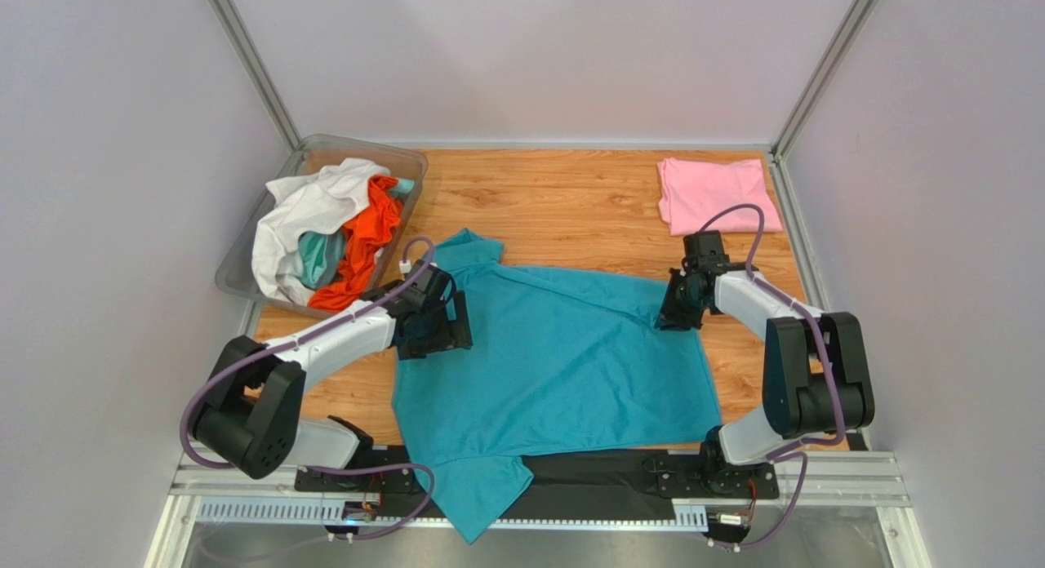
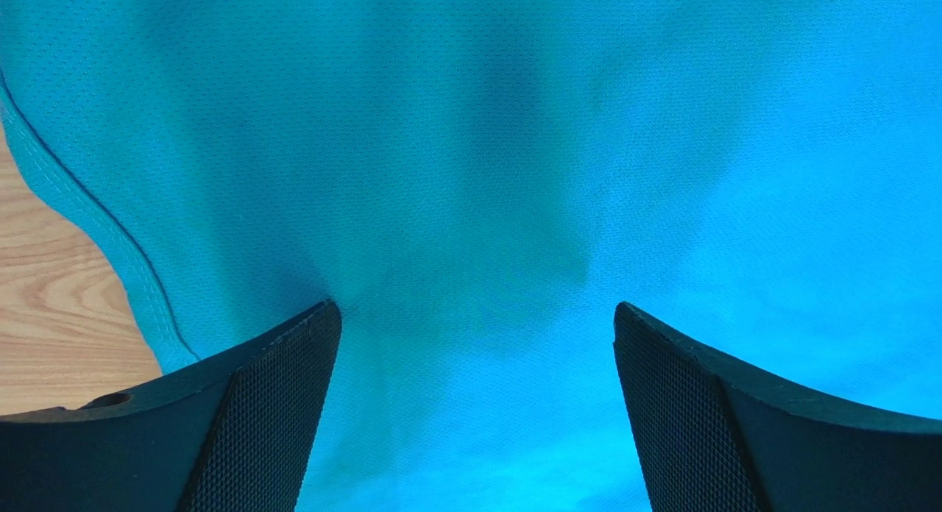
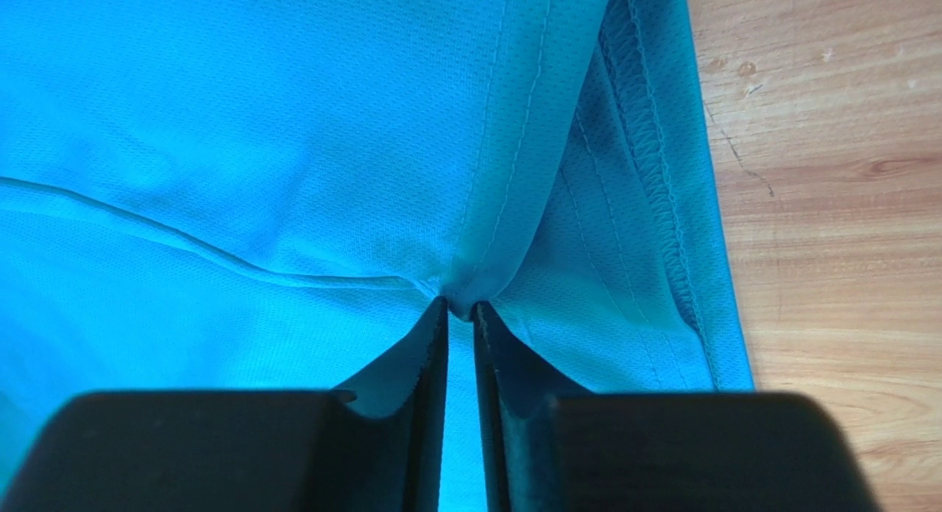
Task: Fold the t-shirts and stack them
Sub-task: Flatten the tshirt out, then fold the tshirt
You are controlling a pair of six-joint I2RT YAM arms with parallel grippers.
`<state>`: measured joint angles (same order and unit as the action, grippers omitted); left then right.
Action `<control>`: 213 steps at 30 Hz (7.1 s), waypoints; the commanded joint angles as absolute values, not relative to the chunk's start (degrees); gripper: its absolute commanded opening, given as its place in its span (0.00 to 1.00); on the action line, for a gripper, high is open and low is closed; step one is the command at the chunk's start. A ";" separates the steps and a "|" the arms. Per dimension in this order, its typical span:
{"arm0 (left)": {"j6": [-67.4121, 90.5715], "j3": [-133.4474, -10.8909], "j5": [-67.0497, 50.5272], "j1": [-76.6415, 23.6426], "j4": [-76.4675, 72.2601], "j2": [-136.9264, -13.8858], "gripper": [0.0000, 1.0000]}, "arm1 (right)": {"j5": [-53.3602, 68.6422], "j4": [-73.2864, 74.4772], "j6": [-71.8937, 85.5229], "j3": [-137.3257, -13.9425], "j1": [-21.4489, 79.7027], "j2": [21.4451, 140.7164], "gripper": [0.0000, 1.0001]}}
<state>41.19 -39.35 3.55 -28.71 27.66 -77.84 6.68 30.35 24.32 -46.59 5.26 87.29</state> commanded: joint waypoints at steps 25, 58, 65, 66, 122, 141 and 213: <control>39.38 -38.58 6.68 -28.48 29.44 -75.41 1.00 | 5.01 26.01 33.47 -69.05 3.60 94.56 0.00; 32.35 -71.26 2.03 -24.26 30.32 -96.31 1.00 | 13.53 24.53 25.75 -52.40 11.87 88.16 1.00; 31.38 -84.17 0.35 -22.33 29.79 -111.77 1.00 | 13.53 23.73 24.26 -47.46 11.87 87.36 1.00; 31.38 -85.33 0.44 -22.15 29.71 -113.01 1.00 | 13.80 23.82 24.08 -47.37 11.78 87.62 1.00; 33.31 -63.45 4.14 -24.35 31.11 -95.17 1.00 | 5.89 28.21 21.97 -55.18 9.05 89.52 1.00; 31.29 -86.72 3.60 -17.84 39.72 -118.64 1.00 | 5.54 31.37 22.15 -79.53 6.42 116.63 1.00; 63.63 -25.13 2.01 -60.56 42.71 -45.88 0.00 | -0.88 49.49 54.14 -22.77 4.57 34.27 0.99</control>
